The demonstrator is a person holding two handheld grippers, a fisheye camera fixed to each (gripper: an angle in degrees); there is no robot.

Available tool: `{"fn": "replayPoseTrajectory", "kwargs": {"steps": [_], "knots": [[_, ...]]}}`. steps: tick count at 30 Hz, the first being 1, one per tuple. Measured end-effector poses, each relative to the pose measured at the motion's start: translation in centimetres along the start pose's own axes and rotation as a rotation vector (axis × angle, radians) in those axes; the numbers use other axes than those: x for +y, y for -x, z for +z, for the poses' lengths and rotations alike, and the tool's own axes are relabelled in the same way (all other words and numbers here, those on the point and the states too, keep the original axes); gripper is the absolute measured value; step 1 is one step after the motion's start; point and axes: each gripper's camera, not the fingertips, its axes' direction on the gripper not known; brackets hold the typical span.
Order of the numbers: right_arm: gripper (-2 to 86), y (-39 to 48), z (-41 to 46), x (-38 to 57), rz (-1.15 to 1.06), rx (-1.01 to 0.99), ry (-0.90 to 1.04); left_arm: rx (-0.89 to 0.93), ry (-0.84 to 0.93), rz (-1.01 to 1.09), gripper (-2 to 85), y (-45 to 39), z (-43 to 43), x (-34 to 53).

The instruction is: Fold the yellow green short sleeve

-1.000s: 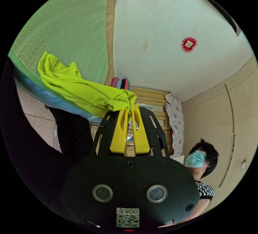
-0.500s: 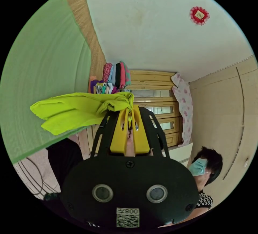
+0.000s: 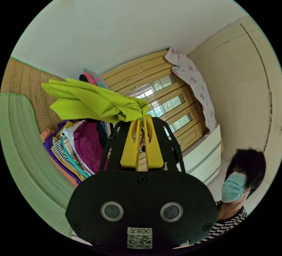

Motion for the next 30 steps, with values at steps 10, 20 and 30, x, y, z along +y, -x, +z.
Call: {"fn": "replayPoseTrajectory", "kwargs": {"steps": [10,20,30], "knots": [[1.7,-19.4,-15.4,11.9,0.497,0.105,-0.116,-0.100,0.356,-0.246,2.9,22.9,18.7,13.7],[1.7,-21.9,-20.8,10.7,0.419,0.145,-0.120,-0.225,0.502,0.040,3.0,28.0,25.5,16.7],[1.8,-28.0,-23.7,14.1,0.592,0.250,-0.063,-0.252,0.625,-0.110,3.6,39.8,29.5,22.9]]}}
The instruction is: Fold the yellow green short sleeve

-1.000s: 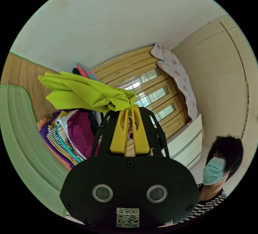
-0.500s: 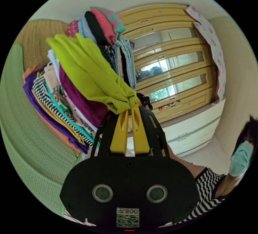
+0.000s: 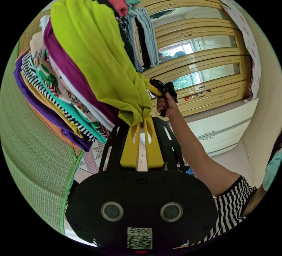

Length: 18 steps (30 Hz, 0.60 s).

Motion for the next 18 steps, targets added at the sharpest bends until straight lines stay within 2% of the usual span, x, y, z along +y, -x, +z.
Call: {"fn": "replayPoseTrajectory", "kwargs": {"steps": [8,18], "knots": [[1.9,-3.5,0.0,0.3,0.071,-0.026,-0.036,0.033,0.007,-0.079,4.2,7.1,2.1,-0.5],[2.0,-4.3,1.4,2.4,0.092,0.002,-0.093,0.091,0.004,-0.119,3.8,11.6,2.6,-0.5]]}}
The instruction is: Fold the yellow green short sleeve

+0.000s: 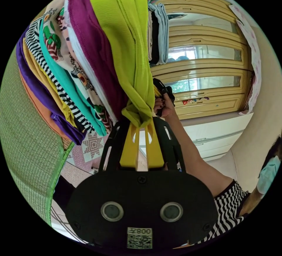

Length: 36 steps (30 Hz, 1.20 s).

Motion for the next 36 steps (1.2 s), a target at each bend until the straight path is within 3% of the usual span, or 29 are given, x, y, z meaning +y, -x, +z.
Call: {"fn": "replayPoseTrajectory", "kwargs": {"steps": [8,14,22,27,32,36], "knots": [[1.0,-0.8,0.5,4.9,0.038,-0.044,-0.156,0.059,0.007,-0.015,4.0,3.0,-3.7,1.3],[0.3,4.8,1.5,10.3,-0.129,0.061,-0.300,0.053,-0.013,-0.029,1.9,4.3,-9.2,3.8],[0.1,17.6,15.8,17.1,-0.563,0.239,-0.085,-0.083,-0.171,0.177,0.3,-0.2,-15.6,-1.2],[0.1,18.7,25.2,20.9,-0.594,0.425,0.032,-0.222,-0.206,0.244,0.1,-3.0,-16.7,-6.3],[0.1,19.6,28.6,25.5,-0.646,0.488,-0.060,-0.395,-0.173,0.125,0.1,-0.6,-17.6,-8.7],[0.1,20.4,30.5,28.6,-0.692,0.515,-0.075,-0.315,-0.190,0.107,0.1,0.5,-19.0,-7.8]]}}
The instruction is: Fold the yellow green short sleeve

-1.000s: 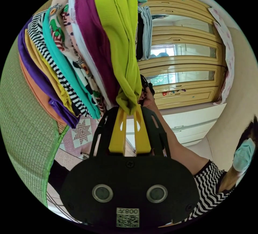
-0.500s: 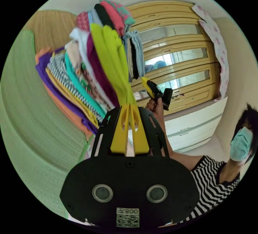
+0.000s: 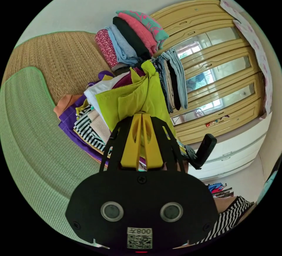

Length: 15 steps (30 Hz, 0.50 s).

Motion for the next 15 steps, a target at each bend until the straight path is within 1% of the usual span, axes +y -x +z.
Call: {"fn": "replayPoseTrajectory", "kwargs": {"steps": [3,6,7,10,12,14,15], "knots": [[0.1,2.3,0.4,1.1,-0.021,0.027,-0.014,-0.035,0.004,0.032,0.1,-0.7,-1.1,0.4],[0.1,4.5,0.6,2.1,-0.031,0.063,-0.027,-0.024,0.011,-0.001,0.1,-1.0,-2.2,0.5],[0.1,5.2,0.6,2.5,-0.033,0.068,-0.028,0.004,0.010,-0.027,0.1,-1.3,-2.7,0.6],[0.1,6.1,0.2,3.4,-0.015,0.048,-0.036,0.126,-0.027,0.034,0.1,-3.8,-4.5,1.2],[0.1,6.6,0.0,3.9,-0.005,0.035,-0.040,0.091,-0.026,0.052,0.1,-5.0,-5.2,1.4],[0.1,7.5,-0.3,4.2,-0.005,0.046,-0.033,-0.080,0.060,-0.006,0.2,-5.2,-5.4,1.4],[0.1,8.2,-0.5,4.4,-0.006,0.061,-0.025,-0.084,0.074,-0.011,0.2,-5.2,-5.6,1.5]]}}
